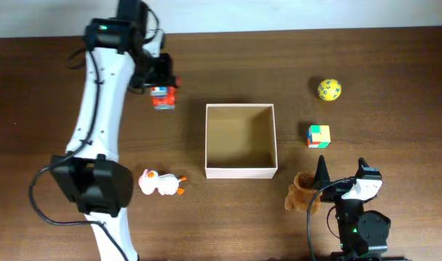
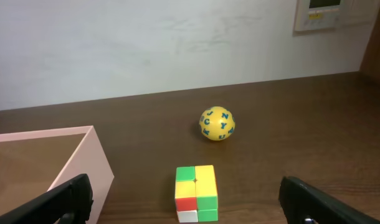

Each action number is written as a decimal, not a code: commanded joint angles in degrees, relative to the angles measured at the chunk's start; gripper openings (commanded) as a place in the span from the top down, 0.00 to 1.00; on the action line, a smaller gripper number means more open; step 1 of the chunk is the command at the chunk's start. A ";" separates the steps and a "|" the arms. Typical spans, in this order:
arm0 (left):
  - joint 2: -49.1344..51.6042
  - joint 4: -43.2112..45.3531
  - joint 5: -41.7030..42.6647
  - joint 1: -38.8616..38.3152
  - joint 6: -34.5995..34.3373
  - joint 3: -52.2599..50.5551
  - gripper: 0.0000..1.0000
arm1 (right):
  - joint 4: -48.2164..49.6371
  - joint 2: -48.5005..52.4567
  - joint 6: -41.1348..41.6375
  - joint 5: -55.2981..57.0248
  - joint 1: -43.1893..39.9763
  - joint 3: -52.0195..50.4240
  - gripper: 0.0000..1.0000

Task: Pack container
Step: 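Lift the truck with the left gripper and carry it over the box, then lower the truck into the box with the left gripper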

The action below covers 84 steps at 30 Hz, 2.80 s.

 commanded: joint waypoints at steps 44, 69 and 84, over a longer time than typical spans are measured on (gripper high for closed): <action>2.29 -3.23 0.00 -20.41 -6.36 1.14 0.60 | -0.04 -0.59 0.17 -0.11 -0.37 -0.52 0.01; 11.93 -1.73 -2.62 -20.90 -10.64 1.14 0.61 | -0.04 -0.59 0.17 -0.11 -0.37 -0.52 0.01; 13.53 -1.05 -5.20 -21.40 -10.82 1.14 0.61 | -0.04 -0.59 0.17 -0.11 -0.37 -0.52 0.01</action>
